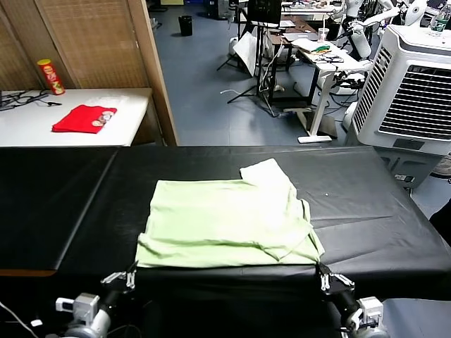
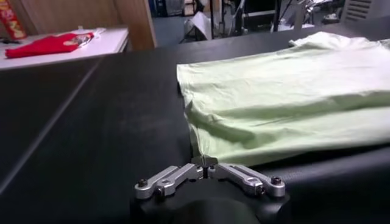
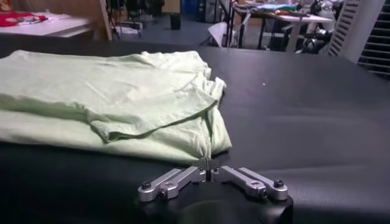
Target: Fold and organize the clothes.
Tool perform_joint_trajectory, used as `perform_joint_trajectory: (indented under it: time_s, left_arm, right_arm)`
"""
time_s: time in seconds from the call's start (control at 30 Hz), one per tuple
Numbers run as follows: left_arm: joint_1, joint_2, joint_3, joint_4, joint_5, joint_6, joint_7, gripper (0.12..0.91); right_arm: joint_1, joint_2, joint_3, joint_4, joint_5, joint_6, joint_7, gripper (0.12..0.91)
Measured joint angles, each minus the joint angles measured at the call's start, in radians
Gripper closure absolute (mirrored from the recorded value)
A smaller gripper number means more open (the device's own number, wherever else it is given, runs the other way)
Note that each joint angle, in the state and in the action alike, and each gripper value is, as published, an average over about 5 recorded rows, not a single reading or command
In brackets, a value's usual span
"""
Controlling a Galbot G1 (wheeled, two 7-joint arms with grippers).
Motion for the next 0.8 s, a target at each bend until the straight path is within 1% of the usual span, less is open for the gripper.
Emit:
perform_joint_trajectory:
  time_s: [0.03,0.07,0.13,0.17,0.2,0.27,0.3,0.33,0.4,0.5,0.57,0.7,0.8]
  left_arm:
    - [0.007,-0.003,-0.007,-0.010,-0.002,0.007,-0.002,0.613]
    - [0.013,-0.005,-0.014,-0.020,-0.004,0.013,-0.003,0.546]
    - [0.020,-0.011,-0.027,-0.043,-0.010,0.026,-0.003,0.446]
    - [0.020,-0.013,-0.033,-0.054,-0.016,0.034,-0.001,0.383]
    - [0.016,-0.014,-0.037,-0.064,-0.023,0.041,0.001,0.337]
    - [-0.003,-0.010,-0.041,-0.077,-0.037,0.056,0.010,0.269]
    - [-0.021,-0.008,-0.039,-0.077,-0.047,0.063,0.016,0.250]
    - [-0.047,-0.006,-0.035,-0.073,-0.057,0.072,0.020,0.244]
    - [-0.120,-0.003,-0.020,-0.050,-0.089,0.105,0.023,0.234]
    - [-0.271,0.006,0.019,0.018,-0.152,0.158,0.015,0.232]
    - [-0.384,0.020,0.053,0.078,-0.198,0.184,0.006,0.232]
    - [-0.595,0.047,0.137,0.212,-0.284,0.224,-0.020,0.232]
    - [-0.736,0.055,0.204,0.317,-0.334,0.242,-0.036,0.232]
  right_arm:
    - [-0.001,-0.002,0.005,0.012,0.010,0.002,0.000,0.315]
    - [0.003,-0.005,0.010,0.021,0.019,0.005,-0.001,0.281]
    - [0.024,-0.016,0.017,0.027,0.036,0.020,-0.003,0.241]
    - [0.045,-0.022,0.017,0.021,0.041,0.028,-0.003,0.234]
    - [0.072,-0.029,0.013,0.010,0.045,0.035,-0.001,0.232]
    - [0.150,-0.041,-0.002,-0.032,0.056,0.033,0.007,0.228]
    - [0.199,-0.047,-0.013,-0.059,0.062,0.021,0.012,0.228]
    - [0.252,-0.053,-0.026,-0.089,0.068,0.005,0.017,0.227]
    - [0.369,-0.066,-0.060,-0.154,0.077,-0.033,0.024,0.227]
    - [0.549,-0.080,-0.123,-0.260,0.092,-0.085,0.035,0.227]
    - [0.667,-0.082,-0.170,-0.341,0.105,-0.110,0.043,0.227]
    - [0.883,-0.069,-0.267,-0.519,0.119,-0.131,0.044,0.227]
    - [1.030,-0.050,-0.337,-0.669,0.119,-0.126,0.029,0.227]
